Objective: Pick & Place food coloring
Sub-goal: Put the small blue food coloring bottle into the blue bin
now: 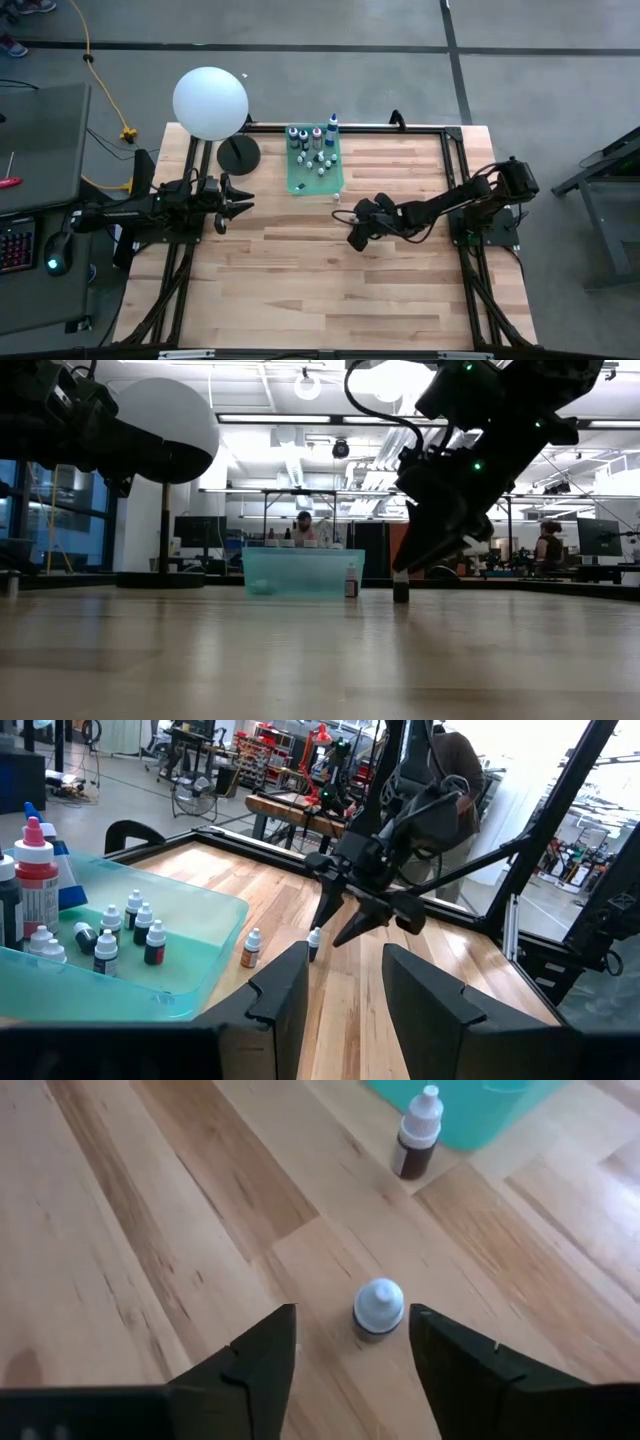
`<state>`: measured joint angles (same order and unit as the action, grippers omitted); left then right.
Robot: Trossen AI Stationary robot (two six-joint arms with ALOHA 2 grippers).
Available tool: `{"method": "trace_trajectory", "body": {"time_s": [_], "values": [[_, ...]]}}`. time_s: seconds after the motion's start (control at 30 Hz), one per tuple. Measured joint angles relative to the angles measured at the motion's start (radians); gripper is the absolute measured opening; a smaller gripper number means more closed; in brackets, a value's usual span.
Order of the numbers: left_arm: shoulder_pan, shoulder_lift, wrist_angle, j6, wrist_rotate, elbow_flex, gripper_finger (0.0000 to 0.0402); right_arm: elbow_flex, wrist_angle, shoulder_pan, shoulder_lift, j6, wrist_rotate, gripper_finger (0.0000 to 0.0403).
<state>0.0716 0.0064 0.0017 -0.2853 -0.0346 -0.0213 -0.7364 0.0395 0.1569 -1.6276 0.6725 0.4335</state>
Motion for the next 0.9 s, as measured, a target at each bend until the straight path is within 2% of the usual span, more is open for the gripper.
{"method": "trace_trajectory", "body": {"time_s": [0.33, 0.53, 0.9], "values": [[0.000, 0.000, 0.000, 0.000, 0.000, 0.000, 0.0129, 0.000, -0.007, -0.055, -0.001, -0.046, -0.026, 0.0148], [0.000, 0.000, 0.000, 0.000, 0.000, 0.000, 0.0129, 0.000, -0.021, -0.092, -0.001, -0.078, -0.109, 0.0136], [0.000, 0.000, 0.000, 0.000, 0.000, 0.000, 0.0129, 0.000, -0.021, -0.093, -0.001, -0.079, -0.119, 0.0115]]}}
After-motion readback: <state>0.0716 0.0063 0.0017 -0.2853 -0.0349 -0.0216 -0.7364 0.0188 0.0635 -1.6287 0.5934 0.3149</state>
